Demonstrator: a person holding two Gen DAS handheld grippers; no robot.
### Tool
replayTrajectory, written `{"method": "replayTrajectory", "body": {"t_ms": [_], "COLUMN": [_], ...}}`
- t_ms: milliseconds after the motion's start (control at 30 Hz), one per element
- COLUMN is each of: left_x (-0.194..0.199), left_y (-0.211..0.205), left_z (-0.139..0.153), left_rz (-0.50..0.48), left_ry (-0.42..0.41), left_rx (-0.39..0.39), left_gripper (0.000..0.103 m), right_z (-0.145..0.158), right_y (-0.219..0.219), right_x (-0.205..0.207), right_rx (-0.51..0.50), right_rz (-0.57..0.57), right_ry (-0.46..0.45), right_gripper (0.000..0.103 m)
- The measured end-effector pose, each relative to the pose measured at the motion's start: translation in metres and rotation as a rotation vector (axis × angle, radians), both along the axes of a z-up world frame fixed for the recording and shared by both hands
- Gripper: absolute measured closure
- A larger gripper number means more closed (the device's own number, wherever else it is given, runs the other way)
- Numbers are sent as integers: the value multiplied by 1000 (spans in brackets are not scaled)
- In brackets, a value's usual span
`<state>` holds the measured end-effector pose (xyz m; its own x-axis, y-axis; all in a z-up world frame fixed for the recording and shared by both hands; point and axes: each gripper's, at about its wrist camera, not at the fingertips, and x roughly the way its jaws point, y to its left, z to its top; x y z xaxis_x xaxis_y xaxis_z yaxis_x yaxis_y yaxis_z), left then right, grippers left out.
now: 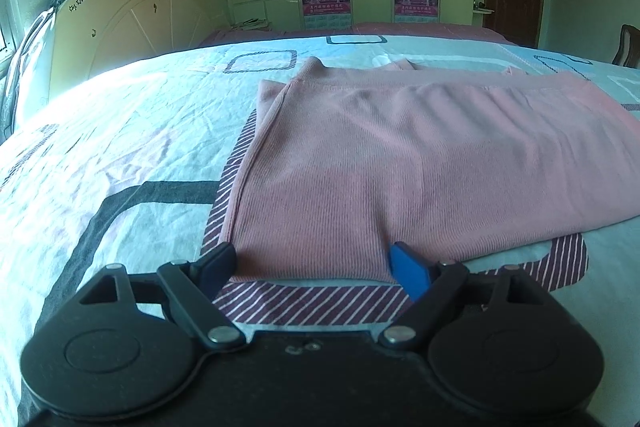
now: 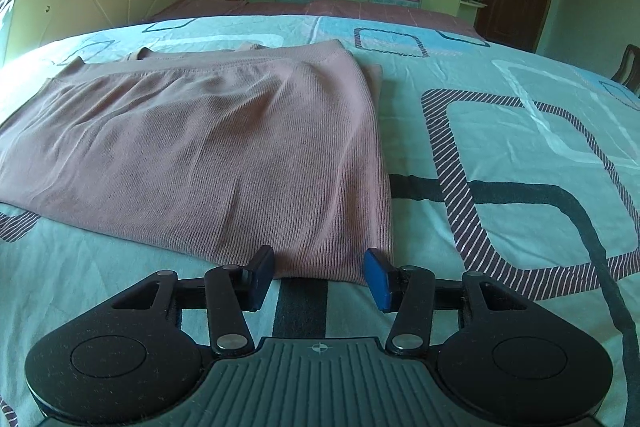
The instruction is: Fold small clothes
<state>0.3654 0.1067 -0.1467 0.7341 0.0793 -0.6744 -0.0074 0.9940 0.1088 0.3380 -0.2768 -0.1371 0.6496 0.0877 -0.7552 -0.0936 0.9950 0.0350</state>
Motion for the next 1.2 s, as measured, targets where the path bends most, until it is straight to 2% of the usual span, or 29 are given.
{"method": "replayTrajectory", "body": {"t_ms": [100, 167, 233, 267, 300, 433, 500, 667, 700, 733, 833, 900, 933, 1000, 1033, 1133, 1200], "left_x": [-10, -23, -34, -36, -36, -18, -6, 20, 25, 28, 38, 41, 37, 31, 31, 40, 44], "left_y": [6, 13, 21, 23, 26, 43, 49, 54, 57, 61, 72, 78, 81, 80, 79, 75, 76], "left_z": [-1, 0, 2, 2, 2, -1, -4, -11, -14, -18, -30, -30, -24, -4, 0, -8, -20], "left_rz": [23, 43, 37, 42, 51, 163, 205, 241, 254, 267, 309, 338, 337, 290, 279, 277, 312], "left_ry": [41, 36, 40, 39, 37, -3, -24, -88, -103, -110, -109, -100, -138, -217, -229, -185, -136], "left_rx": [-22, -82, -184, -234, -277, -534, -626, -719, -751, -788, -865, -911, -962, -965, -962, -902, -910], "left_gripper": [19, 23, 24, 24, 24, 25, 25, 27, 35, 54, 80, 93, 93, 94, 94, 94, 92], "right_z": [1, 4, 9, 11, 13, 23, 31, 38, 38, 39, 40, 40, 40, 40, 37, 13, 9], "right_y": [0, -3, -5, -6, -5, 7, 22, 65, 75, 85, 115, 131, 138, 146, 150, 162, 156], "right_x": [-8, -19, -32, -36, -38, -34, -21, 23, 31, 39, 60, 70, 73, 75, 75, 82, 82], "right_rx": [-7, 5, 48, 67, 78, 154, 184, 262, 270, 279, 292, 300, 302, 310, 305, 233, 265], "right_rz": [2, -2, 7, 11, 11, 24, 47, 101, 116, 130, 179, 207, 218, 241, 255, 251, 239], "right_ry": [6, -8, -43, -51, -60, -103, -115, -109, -106, -103, -98, -96, -98, -103, -100, -4, -9], "right_gripper": [58, 62, 77, 93, 96, 100, 100, 103, 103, 103, 103, 103, 103, 103, 103, 103, 103]}}
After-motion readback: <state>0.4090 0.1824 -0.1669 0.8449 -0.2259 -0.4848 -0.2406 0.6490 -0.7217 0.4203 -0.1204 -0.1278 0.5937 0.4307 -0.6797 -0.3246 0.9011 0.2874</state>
